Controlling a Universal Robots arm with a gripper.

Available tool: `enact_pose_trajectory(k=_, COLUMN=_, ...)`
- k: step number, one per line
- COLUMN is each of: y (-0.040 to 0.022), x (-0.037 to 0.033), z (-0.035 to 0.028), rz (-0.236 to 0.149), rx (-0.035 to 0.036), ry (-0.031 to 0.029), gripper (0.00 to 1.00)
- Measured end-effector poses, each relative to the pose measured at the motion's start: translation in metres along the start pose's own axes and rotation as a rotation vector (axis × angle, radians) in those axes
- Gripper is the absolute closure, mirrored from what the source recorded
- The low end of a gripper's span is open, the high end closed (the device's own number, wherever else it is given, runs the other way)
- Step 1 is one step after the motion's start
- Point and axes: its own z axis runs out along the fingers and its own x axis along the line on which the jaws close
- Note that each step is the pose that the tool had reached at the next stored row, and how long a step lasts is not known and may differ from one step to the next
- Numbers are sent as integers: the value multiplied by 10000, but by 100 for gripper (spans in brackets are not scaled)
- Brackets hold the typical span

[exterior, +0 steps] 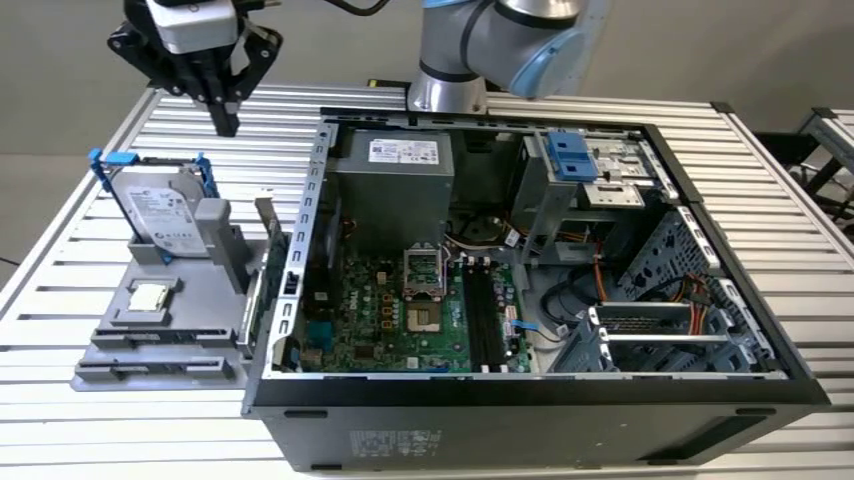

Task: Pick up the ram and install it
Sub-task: 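Reach for the ram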

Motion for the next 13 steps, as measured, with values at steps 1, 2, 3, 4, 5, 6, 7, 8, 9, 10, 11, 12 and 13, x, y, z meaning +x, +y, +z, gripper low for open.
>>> enact_pose_trajectory(k=1, y=-2, x=29, z=0, rz=-3, rx=0, ry=0, gripper=100)
enact_pose_trajectory(k=2, y=-3, x=58, z=-1, rz=-5, rx=-1, ry=0, gripper=100)
enact_pose_trajectory(k=3, y=-5, x=86, z=-2, rz=-7, rx=-1, ry=0, gripper=100)
enact_pose_trajectory(k=4, y=-7, x=114, z=-2, rz=-9, rx=0, ry=0, gripper=100)
enact_pose_trajectory(k=5, y=-8, x=144, z=-3, rz=-10, rx=-1, ry=0, gripper=100)
enact_pose_trajectory(k=6, y=-10, x=171, z=-3, rz=-10, rx=-1, ry=0, gripper=100)
enact_pose_trajectory(k=7, y=-12, x=205, z=-4, rz=-10, rx=-1, ry=2, gripper=100)
enact_pose_trajectory(k=8, y=-14, x=239, z=-5, rz=-10, rx=-1, ry=3, gripper=100)
enact_pose_trajectory(k=9, y=-16, x=278, z=-6, rz=-10, rx=0, ry=5, gripper=100)
enact_pose_trajectory(k=10, y=-17, x=311, z=-7, rz=-10, rx=0, ry=5, gripper=100)
enact_pose_trajectory(k=11, y=-20, x=347, z=-7, rz=-10, rx=0, ry=6, gripper=100)
enact_pose_trajectory(k=12, y=-22, x=383, z=-8, rz=-10, rx=-1, ry=7, gripper=100)
enact_pose_trajectory(k=13, y=-24, x=422, z=-9, rz=-10, rx=0, ry=9, gripper=100)
